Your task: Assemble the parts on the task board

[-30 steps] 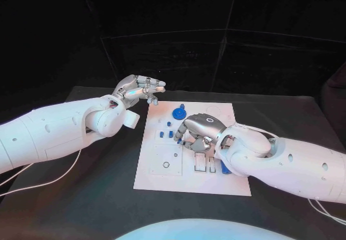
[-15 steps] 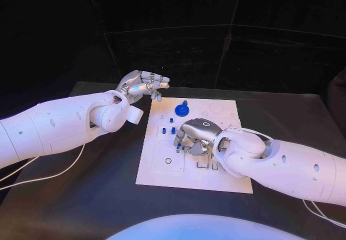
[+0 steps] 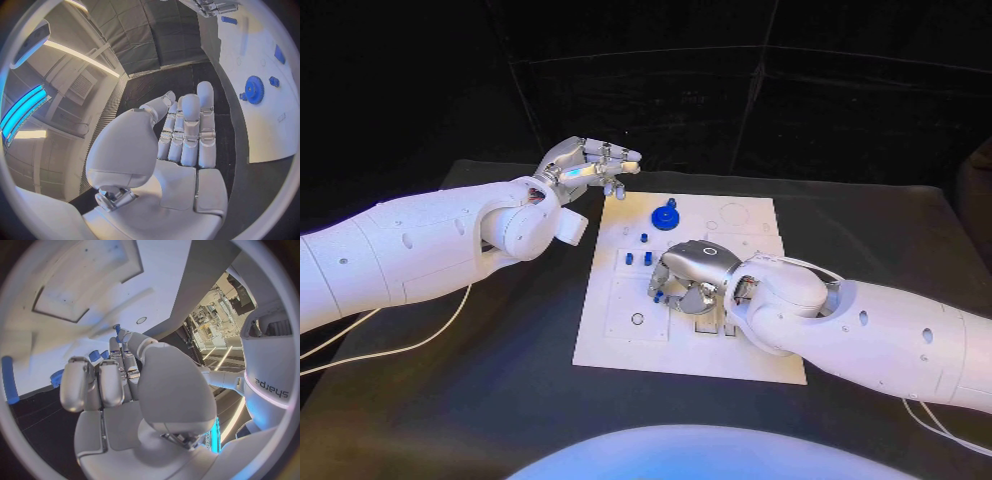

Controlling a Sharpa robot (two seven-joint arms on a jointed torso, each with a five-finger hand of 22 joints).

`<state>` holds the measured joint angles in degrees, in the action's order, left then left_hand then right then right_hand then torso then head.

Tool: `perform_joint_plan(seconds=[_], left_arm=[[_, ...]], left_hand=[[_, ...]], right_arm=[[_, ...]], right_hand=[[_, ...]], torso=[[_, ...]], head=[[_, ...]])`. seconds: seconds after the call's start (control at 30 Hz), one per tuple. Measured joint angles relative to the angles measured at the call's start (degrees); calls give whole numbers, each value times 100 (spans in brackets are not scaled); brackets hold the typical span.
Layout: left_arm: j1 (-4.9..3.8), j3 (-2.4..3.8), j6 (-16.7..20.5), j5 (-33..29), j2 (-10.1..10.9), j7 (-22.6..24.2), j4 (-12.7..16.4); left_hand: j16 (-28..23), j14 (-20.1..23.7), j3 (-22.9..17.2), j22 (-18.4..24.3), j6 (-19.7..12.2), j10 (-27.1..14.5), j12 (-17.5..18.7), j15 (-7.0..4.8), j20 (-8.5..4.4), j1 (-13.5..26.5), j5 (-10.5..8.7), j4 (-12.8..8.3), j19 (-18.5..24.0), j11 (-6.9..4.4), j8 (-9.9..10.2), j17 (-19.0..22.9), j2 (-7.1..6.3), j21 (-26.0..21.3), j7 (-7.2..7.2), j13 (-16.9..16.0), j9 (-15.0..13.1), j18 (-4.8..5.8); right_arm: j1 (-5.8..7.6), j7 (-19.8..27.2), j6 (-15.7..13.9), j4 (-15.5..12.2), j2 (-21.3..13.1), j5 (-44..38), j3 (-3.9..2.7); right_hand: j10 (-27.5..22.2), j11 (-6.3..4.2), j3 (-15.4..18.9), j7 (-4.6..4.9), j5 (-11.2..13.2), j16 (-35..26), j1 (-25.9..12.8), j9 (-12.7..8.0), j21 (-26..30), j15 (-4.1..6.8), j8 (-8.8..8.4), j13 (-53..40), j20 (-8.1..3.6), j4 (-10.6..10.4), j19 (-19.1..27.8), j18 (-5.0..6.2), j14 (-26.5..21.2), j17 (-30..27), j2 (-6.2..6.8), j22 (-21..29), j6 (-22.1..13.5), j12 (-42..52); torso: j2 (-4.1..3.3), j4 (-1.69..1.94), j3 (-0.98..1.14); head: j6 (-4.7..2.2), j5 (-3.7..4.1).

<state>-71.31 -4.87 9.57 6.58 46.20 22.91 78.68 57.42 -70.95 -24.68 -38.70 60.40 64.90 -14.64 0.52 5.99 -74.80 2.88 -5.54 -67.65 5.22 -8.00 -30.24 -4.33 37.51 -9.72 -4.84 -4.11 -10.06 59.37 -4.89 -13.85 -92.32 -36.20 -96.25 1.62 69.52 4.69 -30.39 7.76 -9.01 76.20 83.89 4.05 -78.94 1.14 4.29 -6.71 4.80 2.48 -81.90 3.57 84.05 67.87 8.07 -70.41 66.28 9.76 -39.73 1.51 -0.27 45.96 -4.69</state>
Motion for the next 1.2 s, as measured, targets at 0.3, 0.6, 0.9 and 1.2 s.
perform_joint_plan(seconds=[0.3,0.6,0.9,1.2], left_arm=[[0,0,-6,-1,1,-1,-4],[0,0,-12,-1,3,-3,-6],[0,0,-18,-1,4,-6,-7],[0,0,-35,-2,9,-11,-6]], left_hand=[[0,0,0,0,0,0,0,0,0,0,0,0,0,0,0,0,0,0,0,1,0,2],[0,0,0,-1,0,0,0,0,0,0,0,0,0,0,0,-1,0,0,0,1,0,27],[0,0,0,-1,0,0,0,0,0,0,0,0,0,0,0,-1,0,0,0,1,0,28],[0,0,17,3,0,-12,0,0,0,0,0,-17,0,13,0,10,0,0,0,2,0,29]], right_arm=[[-3,-1,35,41,30,-64,1],[-5,-18,86,75,84,-161,3],[7,-69,163,85,123,-306,57],[13,-116,133,93,113,-397,117]], right_hand=[[0,0,0,0,1,0,0,0,0,0,0,0,0,0,0,0,0,0,0,0,0,-12],[0,0,-21,0,3,0,0,1,0,0,0,5,0,22,0,0,0,0,0,5,0,-21],[0,0,-21,34,4,0,-76,-8,0,0,-31,-15,0,22,0,0,0,-4,-2,5,-35,-5],[-407,77,121,188,-69,-35,-509,-41,72,-116,-69,114,73,-42,73,0,10,-138,191,147,-530,-274]], torso=[[1,-1,-1],[1,-3,-1],[1,-6,-2],[4,-6,-3]], head=[[22,-19],[35,-24],[41,-21],[40,-13]])
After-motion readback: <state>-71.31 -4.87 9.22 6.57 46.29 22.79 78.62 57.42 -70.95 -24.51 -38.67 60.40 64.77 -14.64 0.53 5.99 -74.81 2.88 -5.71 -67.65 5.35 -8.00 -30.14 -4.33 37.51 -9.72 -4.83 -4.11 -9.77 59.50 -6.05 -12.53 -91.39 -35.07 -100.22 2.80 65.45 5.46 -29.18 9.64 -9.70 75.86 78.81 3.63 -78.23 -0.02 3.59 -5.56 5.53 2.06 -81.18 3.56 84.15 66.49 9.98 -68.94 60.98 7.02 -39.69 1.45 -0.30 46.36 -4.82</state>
